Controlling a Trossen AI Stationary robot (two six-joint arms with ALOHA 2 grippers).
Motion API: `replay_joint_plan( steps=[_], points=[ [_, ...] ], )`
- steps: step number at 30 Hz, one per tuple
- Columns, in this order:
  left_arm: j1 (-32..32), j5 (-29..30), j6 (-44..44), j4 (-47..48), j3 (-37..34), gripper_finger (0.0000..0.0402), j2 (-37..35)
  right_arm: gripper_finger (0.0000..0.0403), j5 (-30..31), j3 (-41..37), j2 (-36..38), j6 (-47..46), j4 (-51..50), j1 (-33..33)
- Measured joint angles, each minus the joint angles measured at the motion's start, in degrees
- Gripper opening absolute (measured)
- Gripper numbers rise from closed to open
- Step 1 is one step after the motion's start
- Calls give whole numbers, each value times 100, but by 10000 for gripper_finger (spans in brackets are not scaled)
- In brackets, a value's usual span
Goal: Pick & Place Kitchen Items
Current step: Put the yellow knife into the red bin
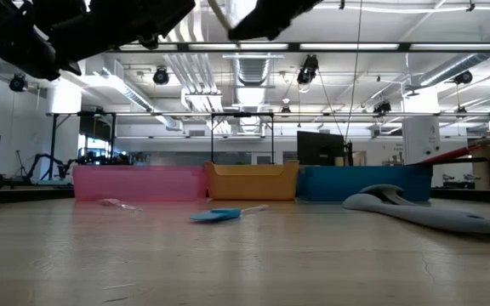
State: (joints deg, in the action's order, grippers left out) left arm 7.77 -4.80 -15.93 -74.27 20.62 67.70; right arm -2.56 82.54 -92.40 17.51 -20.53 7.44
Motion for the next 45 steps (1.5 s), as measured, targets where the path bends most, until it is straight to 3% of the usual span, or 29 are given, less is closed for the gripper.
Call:
replay_joint_plan(
  steps=[6,11,14,18,30,45],
  points=[
    [0,129,11,851,308,169,-45,31,327,232,206,-339,-2104,2],
    [0,556,7,2926,1056,181,47,31,430,394,169,-696,-3505,-7],
    [0,624,-3,4328,1652,187,179,31,432,401,153,-855,-3882,-4],
    [-12,623,0,5489,2394,196,476,31,430,354,148,-900,-4118,-4],
    [-29,619,-136,6795,3809,242,1600,31,430,321,140,-906,-4172,15],
    [-47,592,-201,6770,4220,250,2160,31,428,155,138,-697,-3826,24]
  ],
)
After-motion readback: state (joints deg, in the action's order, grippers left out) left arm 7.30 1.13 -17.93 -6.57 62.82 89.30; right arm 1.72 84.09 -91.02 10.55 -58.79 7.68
